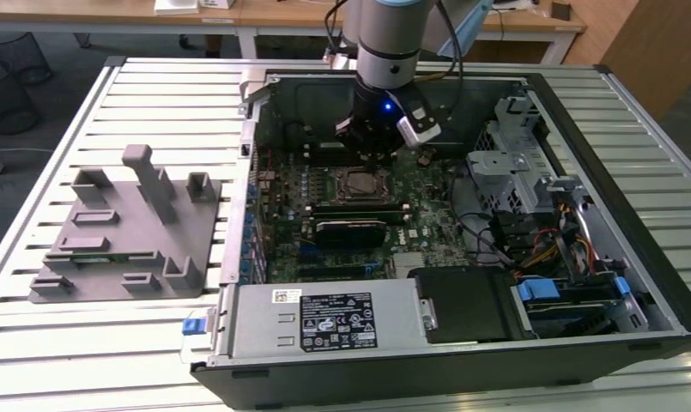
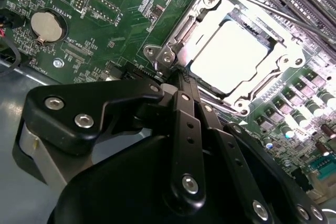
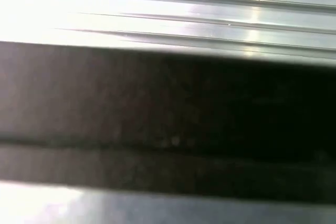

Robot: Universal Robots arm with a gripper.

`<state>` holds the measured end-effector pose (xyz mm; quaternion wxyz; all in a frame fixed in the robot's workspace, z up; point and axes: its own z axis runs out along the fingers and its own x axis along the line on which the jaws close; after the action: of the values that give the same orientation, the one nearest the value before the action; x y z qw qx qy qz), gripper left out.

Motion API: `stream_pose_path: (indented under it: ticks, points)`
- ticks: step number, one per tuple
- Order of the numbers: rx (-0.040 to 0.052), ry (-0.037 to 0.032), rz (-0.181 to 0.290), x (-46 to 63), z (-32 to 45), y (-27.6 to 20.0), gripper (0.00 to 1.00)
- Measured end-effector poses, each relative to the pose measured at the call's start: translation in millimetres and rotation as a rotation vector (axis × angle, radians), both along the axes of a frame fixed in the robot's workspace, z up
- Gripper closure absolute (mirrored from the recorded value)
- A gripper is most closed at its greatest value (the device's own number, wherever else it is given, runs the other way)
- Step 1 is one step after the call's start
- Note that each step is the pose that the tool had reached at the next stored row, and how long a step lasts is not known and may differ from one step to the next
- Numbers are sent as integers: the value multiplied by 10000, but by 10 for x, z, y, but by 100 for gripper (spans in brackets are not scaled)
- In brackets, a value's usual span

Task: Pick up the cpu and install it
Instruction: 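Install the first cpu locking lever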

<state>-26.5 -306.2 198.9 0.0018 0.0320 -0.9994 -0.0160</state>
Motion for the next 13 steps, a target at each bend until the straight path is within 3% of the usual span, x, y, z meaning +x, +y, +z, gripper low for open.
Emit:
stream_pose_path:
  ticks: [8, 13]
  points:
    - [-48, 10, 0, -2, 17, -3, 89]
    - [40, 8, -1, -2, 88, -2, 89]
